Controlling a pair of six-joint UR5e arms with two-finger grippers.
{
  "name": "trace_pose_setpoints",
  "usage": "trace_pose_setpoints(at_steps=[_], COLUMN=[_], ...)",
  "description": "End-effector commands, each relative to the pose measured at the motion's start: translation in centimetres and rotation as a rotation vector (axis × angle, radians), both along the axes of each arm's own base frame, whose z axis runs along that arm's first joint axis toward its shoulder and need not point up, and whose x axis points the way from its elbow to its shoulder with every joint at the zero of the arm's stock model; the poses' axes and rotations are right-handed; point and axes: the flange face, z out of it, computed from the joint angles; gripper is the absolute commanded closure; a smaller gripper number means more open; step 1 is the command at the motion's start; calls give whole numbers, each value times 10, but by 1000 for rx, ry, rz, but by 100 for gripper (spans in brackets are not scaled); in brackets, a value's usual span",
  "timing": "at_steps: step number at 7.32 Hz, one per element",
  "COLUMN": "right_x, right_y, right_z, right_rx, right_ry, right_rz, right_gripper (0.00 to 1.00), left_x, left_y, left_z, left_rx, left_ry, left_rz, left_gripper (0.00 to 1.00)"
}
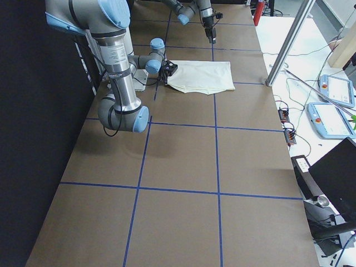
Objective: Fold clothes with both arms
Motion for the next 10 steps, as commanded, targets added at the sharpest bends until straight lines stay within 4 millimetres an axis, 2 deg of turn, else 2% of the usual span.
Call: trace_pose_setpoints(at_steps=[1, 2, 3, 4, 5, 6, 7, 8, 10], right_x=[27, 28, 31, 31, 31, 31, 31, 31, 31], right_y=[5, 6, 6, 6, 6, 6, 6, 6, 6], right_z=[6, 4, 0, -1, 0, 0, 0, 0, 0], right_rx=[-1, -1, 1, 2, 1, 1, 2, 2, 2], right_ry=[-13, -17, -26, -29, -25, -25, -25, -26, -26], right_rz=[-2, -4, -4, -4, -4, -4, -2, -2, -2], right_gripper=[100, 100, 100, 100, 100, 100, 100, 100, 100], left_x=[-5, -5, 9, 47, 83, 109, 124, 138, 152], left_y=[7, 27, 70, 146, 197, 242, 269, 286, 305], left_z=[-2, -7, -11, -3, 6, 9, 7, 10, 17], left_rx=[-42, -119, -227, -228, -295, -371, -400, -423, -421], left_ry=[25, 73, 115, 96, 80, 85, 67, 31, 6], left_rz=[-19, -30, -4, 33, 46, 66, 80, 73, 90], left_gripper=[31, 31, 32, 32, 31, 32, 32, 32, 34])
